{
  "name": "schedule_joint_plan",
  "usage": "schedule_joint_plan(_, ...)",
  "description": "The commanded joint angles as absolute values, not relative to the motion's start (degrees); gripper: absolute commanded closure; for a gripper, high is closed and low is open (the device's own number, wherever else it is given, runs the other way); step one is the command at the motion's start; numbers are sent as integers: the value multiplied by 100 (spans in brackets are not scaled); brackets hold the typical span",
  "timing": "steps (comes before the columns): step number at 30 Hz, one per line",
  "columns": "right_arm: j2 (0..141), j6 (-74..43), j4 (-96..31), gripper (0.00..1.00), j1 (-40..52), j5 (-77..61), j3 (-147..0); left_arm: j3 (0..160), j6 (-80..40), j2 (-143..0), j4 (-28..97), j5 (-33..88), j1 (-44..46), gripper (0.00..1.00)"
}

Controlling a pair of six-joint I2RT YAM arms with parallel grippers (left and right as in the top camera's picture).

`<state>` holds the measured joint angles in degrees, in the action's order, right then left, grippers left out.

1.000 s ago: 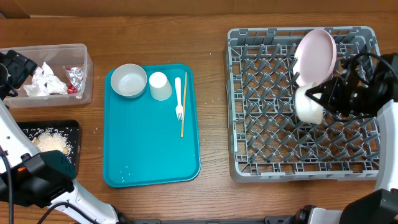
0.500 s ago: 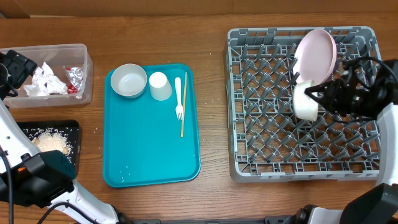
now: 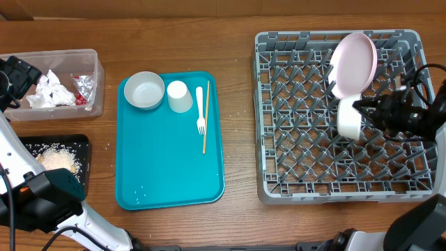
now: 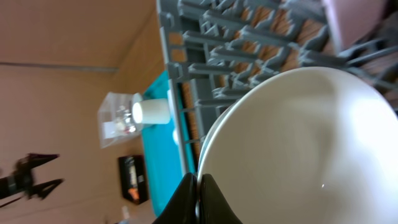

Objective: Sort waste into correct bins and load items into the dishwasher rack
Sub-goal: 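Set the white bowl down in the rack's right side and open the right gripper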

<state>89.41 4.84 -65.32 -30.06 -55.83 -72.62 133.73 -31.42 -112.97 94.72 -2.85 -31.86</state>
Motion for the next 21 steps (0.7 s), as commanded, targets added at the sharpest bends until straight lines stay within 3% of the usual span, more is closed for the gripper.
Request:
schedule_joint_plan(1, 8995, 847, -6619, 96, -3041, -6333, -7231, 13345, -3214, -11314, 9461, -355, -3148, 0)
schedule_joint_plan(21, 9625, 858, -6302, 96, -3203, -6090, -7234, 13345, -3214, -11314, 9461, -355, -3148, 0)
